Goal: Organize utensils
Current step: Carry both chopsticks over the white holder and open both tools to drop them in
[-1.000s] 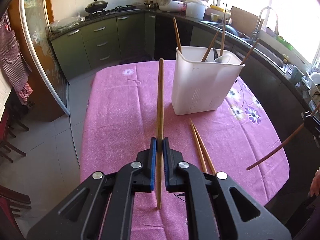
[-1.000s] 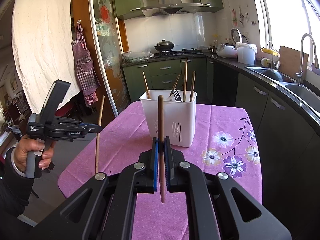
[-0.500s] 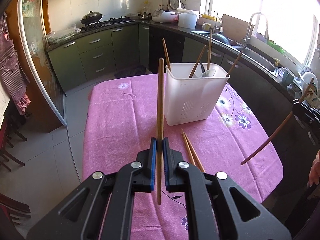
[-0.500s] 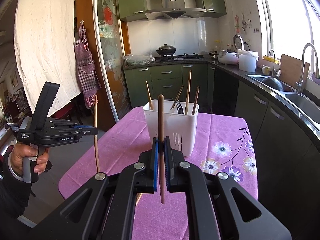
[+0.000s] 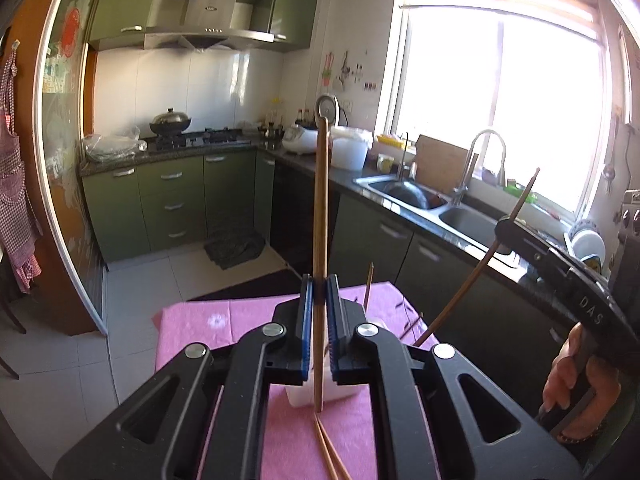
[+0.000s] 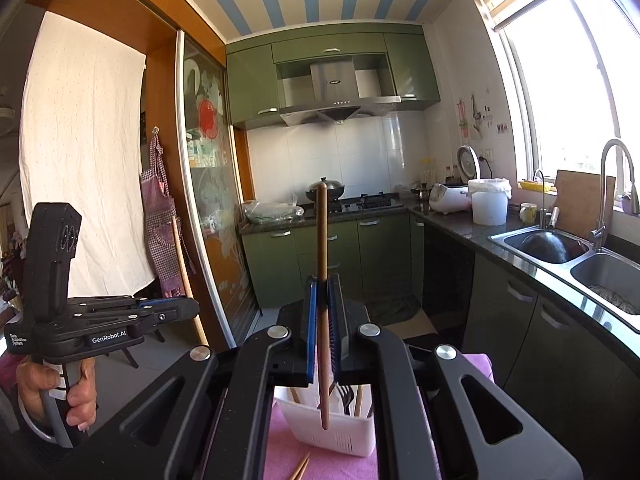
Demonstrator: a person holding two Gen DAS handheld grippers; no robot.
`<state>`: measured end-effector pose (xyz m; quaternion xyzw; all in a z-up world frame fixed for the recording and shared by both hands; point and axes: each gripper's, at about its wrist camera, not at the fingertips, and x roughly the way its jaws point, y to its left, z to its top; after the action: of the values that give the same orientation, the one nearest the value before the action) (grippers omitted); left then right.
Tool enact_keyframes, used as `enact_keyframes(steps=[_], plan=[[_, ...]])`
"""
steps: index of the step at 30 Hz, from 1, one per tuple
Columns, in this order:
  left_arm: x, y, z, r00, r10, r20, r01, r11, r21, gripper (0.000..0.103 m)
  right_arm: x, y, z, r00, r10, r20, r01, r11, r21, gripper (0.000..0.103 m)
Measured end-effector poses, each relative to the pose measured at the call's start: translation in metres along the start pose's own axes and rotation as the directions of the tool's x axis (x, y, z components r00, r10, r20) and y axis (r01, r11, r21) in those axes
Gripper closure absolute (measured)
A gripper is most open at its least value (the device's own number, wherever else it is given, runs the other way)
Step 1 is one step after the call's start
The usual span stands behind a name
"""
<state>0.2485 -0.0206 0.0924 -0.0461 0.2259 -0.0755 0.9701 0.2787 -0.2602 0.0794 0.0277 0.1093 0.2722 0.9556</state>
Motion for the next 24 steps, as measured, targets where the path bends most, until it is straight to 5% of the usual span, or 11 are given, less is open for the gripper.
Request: enact_keyframes(steps=[5,15,24], plan=[[0.038,-0.002,0.011,0.997,0.045,0.063,-0.045,0.999,-0.002,0.096,0.048,-0.008,0.002,0.997,-0.053,-0.056,0.052,0.999,-0.010,0.097],[0.119,0.004,-0.036,0.992,0.071,-0.109,-0.070,0.997,0.014,0.096,0.111,-0.027,-0.038,0.977,-0.084,-0.194,0.086,0.996,0.001,0.096],[0.116,0.010,-0.051,0.985,0.073,-0.159,-0.072,0.997,0.007,0.090,0.101,-0.017,-0.036,0.982,-0.063,-0.179,0.061,0.998,-0.013,0.096]])
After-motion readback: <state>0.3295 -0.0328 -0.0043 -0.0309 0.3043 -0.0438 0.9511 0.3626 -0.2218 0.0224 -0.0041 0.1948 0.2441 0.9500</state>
